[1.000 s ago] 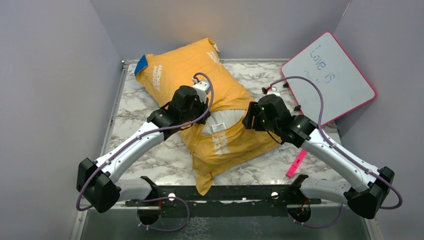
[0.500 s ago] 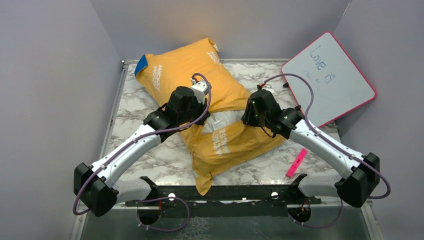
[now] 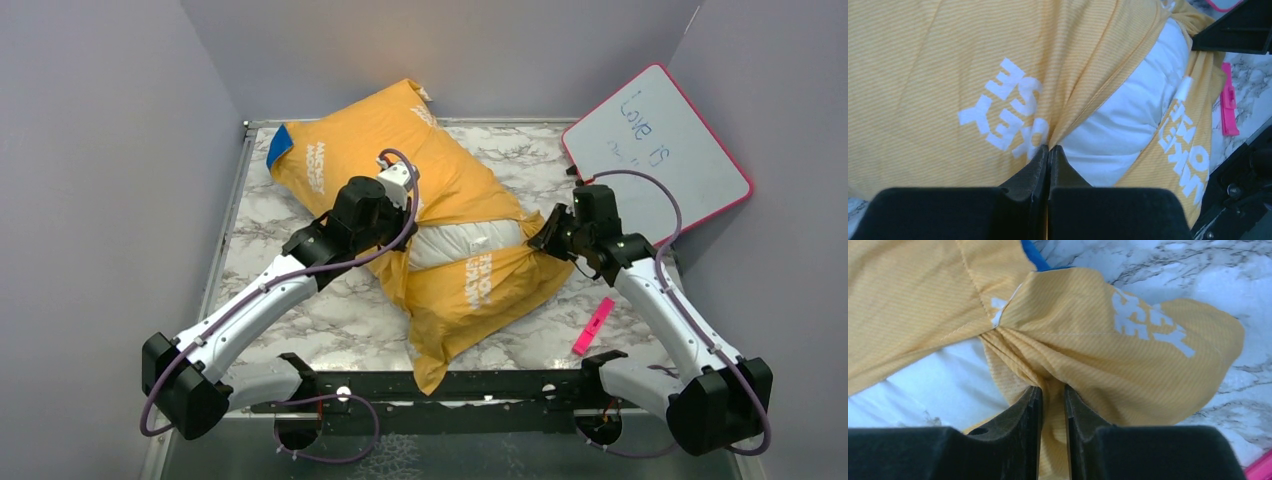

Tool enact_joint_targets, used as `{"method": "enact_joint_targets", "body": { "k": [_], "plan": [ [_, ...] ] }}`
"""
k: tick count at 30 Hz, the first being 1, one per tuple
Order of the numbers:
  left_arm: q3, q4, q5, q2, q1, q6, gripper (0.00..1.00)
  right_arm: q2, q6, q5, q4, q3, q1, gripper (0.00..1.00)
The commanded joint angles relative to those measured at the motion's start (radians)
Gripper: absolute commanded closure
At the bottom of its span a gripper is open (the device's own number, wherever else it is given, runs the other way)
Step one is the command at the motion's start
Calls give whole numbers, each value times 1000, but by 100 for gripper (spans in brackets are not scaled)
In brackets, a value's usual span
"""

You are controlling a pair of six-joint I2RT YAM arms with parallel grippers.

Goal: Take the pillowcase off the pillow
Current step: Remove the pillow from the pillowcase.

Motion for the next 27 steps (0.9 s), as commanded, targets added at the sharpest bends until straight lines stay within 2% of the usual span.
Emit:
{"method": "enact_joint_targets", "body": {
  "k": [1, 2, 6, 11, 17, 21, 27],
  "plan": [
    [60, -55, 71, 15, 23, 77, 80, 15, -134, -157, 13, 0, -33, 74],
    [90, -54, 96, 33, 21, 89, 65, 15, -138, -195, 19, 4, -34, 73],
    [256, -54, 94, 133, -53, 199, 32, 13, -160, -226, 27, 17, -33, 71],
    [489, -90, 91, 332, -137, 342, 16, 26, -162, -198, -17, 55, -32, 69],
    [714, -227, 157, 597, -204, 445, 14, 1, -117, -45, 30, -7, -33, 68],
    [819, -301, 64, 736, -238, 483, 15, -8, -79, -11, 38, -25, -34, 68],
    [900, -324, -11, 844, -246, 513, 24, -13, 25, -64, 78, -65, -34, 69]
  ]
}}
